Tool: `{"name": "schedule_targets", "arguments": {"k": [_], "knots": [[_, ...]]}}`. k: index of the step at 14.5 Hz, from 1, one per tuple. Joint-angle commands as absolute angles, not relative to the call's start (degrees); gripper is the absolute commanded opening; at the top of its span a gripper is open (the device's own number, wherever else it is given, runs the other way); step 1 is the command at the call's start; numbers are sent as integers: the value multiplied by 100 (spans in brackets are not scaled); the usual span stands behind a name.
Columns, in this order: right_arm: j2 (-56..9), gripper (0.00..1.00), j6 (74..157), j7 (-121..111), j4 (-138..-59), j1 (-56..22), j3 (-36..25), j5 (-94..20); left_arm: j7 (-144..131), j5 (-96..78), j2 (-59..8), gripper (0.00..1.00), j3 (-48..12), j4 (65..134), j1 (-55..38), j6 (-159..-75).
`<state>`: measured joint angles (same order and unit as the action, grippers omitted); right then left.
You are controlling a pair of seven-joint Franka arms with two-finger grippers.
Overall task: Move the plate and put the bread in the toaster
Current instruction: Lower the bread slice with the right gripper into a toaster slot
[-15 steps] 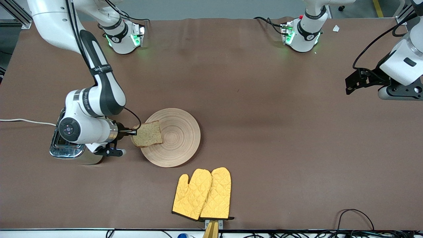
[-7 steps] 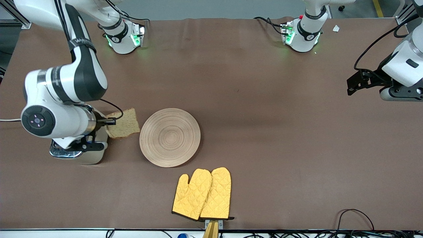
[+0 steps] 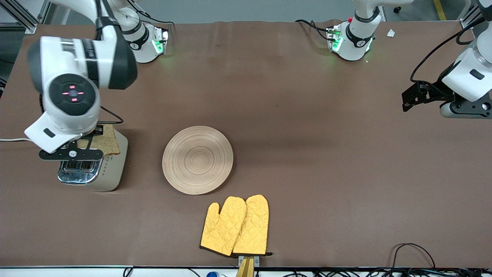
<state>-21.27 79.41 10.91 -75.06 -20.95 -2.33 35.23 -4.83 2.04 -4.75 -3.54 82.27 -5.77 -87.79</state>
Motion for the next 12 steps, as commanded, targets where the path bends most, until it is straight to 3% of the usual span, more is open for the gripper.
{"name": "schedule_targets", "arguments": {"k": [1,7,12], "knots": [[-2205,0,7945,1972,-7882,-2206,-246,4357,-501,246,-466,100,-352,8227,-545,-8824],[-2215,0,8042,3418,-8989,-2399,-246,5833,-501,255,-466,100,-352,8218,-562,-8824],[-1916,0,8516,4016,-9773,-2268,-255,6258,-510,246,-466,100,-352,8226,-589,-8824]]}}
